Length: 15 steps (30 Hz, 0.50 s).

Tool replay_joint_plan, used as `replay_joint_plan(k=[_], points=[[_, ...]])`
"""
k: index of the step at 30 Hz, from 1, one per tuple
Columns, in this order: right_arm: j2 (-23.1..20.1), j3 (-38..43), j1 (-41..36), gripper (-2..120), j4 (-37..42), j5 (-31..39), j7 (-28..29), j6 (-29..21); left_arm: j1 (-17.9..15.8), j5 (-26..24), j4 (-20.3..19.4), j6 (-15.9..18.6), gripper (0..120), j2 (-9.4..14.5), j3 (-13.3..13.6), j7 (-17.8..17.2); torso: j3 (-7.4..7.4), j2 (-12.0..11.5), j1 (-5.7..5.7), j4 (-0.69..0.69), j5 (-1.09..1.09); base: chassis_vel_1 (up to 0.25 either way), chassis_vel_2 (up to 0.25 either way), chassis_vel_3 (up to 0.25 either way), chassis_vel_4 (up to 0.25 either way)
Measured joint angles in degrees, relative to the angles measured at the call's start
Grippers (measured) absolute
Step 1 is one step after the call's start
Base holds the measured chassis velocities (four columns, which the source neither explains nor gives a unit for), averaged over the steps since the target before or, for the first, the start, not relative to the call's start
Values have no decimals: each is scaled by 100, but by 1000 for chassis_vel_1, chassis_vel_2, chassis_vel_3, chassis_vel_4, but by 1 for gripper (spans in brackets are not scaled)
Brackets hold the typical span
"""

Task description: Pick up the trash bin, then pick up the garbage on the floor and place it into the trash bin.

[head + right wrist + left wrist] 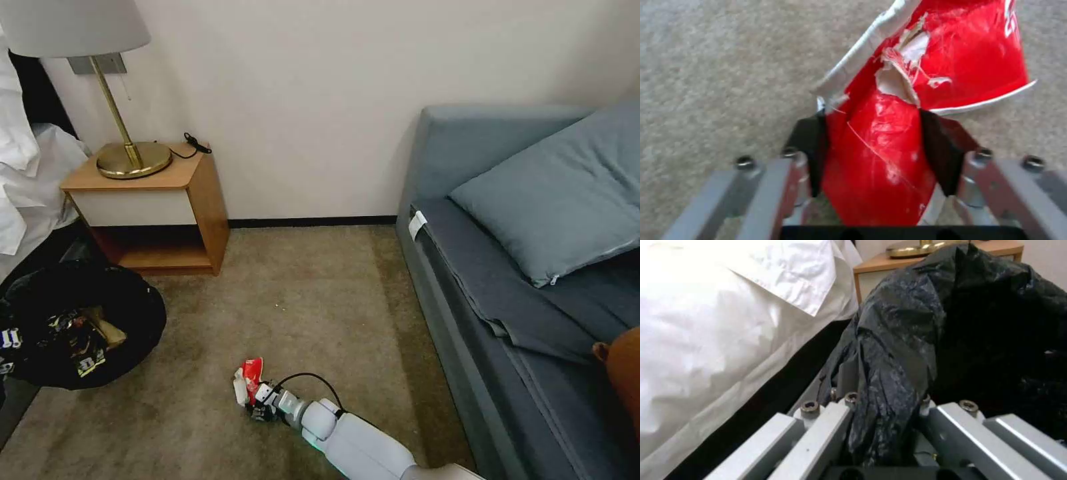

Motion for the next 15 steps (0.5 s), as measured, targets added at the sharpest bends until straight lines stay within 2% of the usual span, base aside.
replay_joint_plan(k=[2,5,7,11,13,15], points=[[-1,71,11,32,59,4,-2,3,13,15,-8,-16,4,-23,9,14,0,0,0,0,0,0,0,0,0],[-1,114,18,25,103,10,-4,8,22,24,-18,-26,4,-36,13,29,0,0,0,1,0,0,0,0,0],[-1,219,39,14,276,35,-3,11,34,43,-25,-56,4,-50,15,79,0,0,0,1,0,0,0,0,0],[0,307,78,8,438,110,8,-5,44,49,-24,-75,4,-50,14,112,0,0,0,1,1,0,0,0,0],[1,381,165,0,710,275,53,-71,56,56,-22,-111,4,-62,12,154,0,0,0,1,1,0,0,0,0],[1,407,223,0,897,370,88,-114,67,60,-10,-143,4,-75,12,189,0,0,0,1,1,0,0,0,0]])
